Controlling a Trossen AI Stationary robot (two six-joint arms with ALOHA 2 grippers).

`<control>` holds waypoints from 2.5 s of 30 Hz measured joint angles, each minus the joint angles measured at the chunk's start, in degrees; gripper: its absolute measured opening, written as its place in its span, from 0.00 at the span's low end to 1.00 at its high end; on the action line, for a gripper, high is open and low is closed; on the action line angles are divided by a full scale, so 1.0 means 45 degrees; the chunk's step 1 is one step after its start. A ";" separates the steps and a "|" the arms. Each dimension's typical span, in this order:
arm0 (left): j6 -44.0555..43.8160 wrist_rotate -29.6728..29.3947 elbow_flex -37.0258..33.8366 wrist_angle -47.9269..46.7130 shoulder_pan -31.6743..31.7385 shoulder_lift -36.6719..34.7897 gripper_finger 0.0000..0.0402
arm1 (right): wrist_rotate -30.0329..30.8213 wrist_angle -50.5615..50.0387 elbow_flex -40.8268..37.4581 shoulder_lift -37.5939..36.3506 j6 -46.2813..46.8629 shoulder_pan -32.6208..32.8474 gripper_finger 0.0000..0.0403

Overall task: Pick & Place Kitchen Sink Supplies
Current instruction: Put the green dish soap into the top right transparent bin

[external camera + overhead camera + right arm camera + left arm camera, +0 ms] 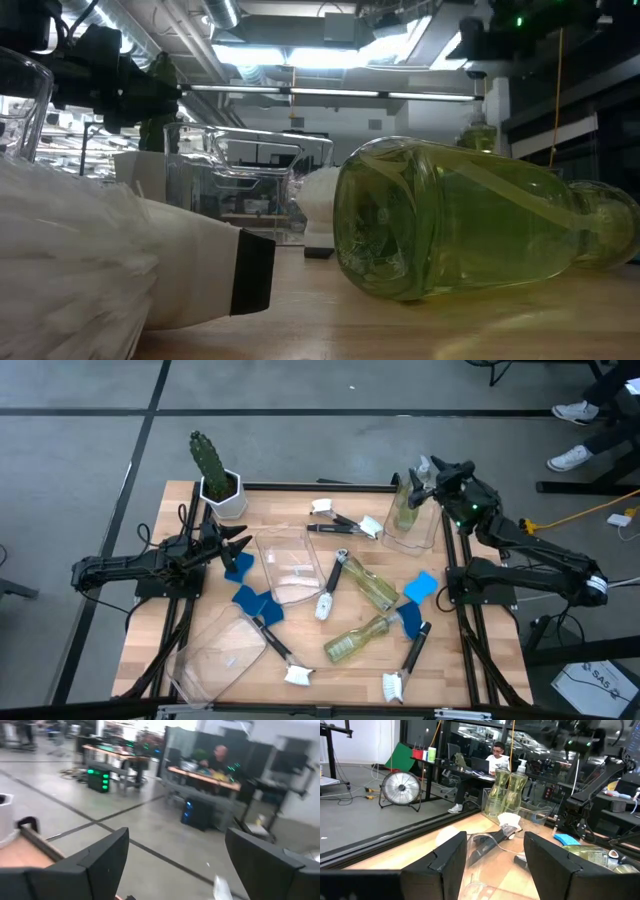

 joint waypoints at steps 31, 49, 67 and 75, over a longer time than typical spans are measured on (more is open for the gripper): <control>-0.0002 0.0002 0.0002 0.0000 0.0000 0.0000 0.48 | -0.1496 -0.5478 0.7112 0.6946 0.0665 0.6195 0.81; 0.0000 -0.0001 0.0000 0.0000 -0.0002 -0.0002 0.47 | -0.3440 -0.5364 0.7112 0.8683 0.2208 0.6183 0.81; 0.0000 -0.0001 0.0002 0.0000 -0.0001 0.0000 0.47 | -0.3432 -0.5554 0.7112 0.8683 0.3750 0.6185 0.81; -0.0002 0.0001 0.0000 0.0000 -0.0002 -0.0002 0.47 | -0.3399 -0.5549 0.7112 0.8683 0.3119 0.6185 0.81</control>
